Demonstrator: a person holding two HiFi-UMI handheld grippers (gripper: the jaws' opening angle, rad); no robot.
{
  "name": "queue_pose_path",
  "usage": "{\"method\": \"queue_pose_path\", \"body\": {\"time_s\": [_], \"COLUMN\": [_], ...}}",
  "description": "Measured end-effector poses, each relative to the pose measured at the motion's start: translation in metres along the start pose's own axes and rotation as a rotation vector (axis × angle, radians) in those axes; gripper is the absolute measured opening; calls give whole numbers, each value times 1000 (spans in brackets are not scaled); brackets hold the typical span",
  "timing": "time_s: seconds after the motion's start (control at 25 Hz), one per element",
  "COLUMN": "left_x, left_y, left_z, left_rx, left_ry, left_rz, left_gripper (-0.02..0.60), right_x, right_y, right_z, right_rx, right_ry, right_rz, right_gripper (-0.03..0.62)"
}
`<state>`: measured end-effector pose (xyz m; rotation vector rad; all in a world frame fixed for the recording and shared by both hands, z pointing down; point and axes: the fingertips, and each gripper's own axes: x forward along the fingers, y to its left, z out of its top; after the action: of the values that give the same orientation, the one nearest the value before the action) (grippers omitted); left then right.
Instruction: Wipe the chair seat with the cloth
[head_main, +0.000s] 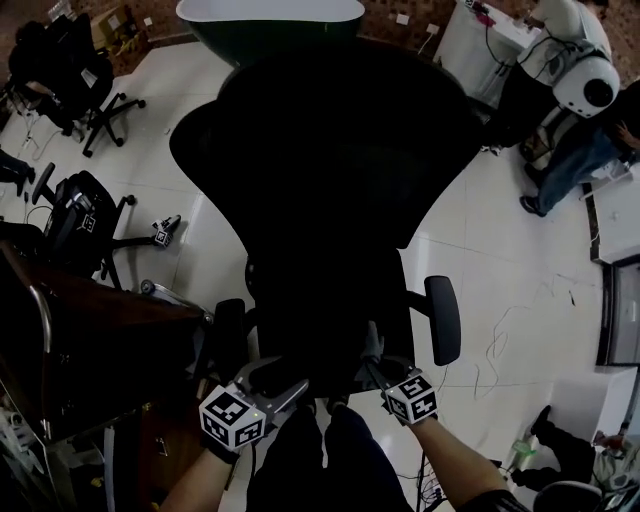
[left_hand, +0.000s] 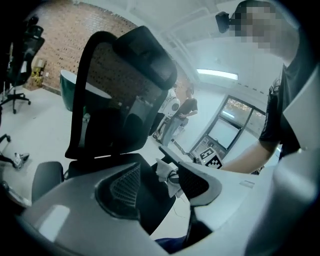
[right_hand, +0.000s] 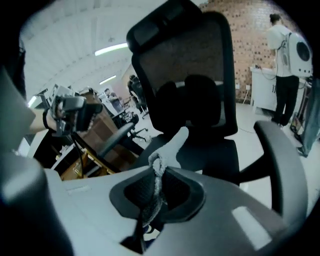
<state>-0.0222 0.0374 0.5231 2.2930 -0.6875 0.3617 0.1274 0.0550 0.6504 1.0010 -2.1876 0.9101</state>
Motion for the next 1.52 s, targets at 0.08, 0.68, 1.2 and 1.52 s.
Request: {"method": "queue_pose_path", "body": {"time_s": [0.08, 0.68, 1.2, 1.52], "left_x": [-16, -117, -155, -207], "left_y": [-15, -155, -335, -378], "left_z": [24, 61, -67, -73], "left_rx": [44, 209, 185, 240], "left_ry": [-26, -229, -278, -317], "left_rz": [-18, -42, 32, 67], "left_gripper": [259, 259, 259, 258], "right_x": [-33, -246, -383, -434], "right_y": [23, 165, 228, 277], "right_z": [46, 152, -7, -31], "right_rx": [-7, -149, -167, -209], "right_ry": [-107, -567, -601, -645], "right_rz": [-2, 19, 134, 159], "right_gripper": [34, 34, 34, 32]}}
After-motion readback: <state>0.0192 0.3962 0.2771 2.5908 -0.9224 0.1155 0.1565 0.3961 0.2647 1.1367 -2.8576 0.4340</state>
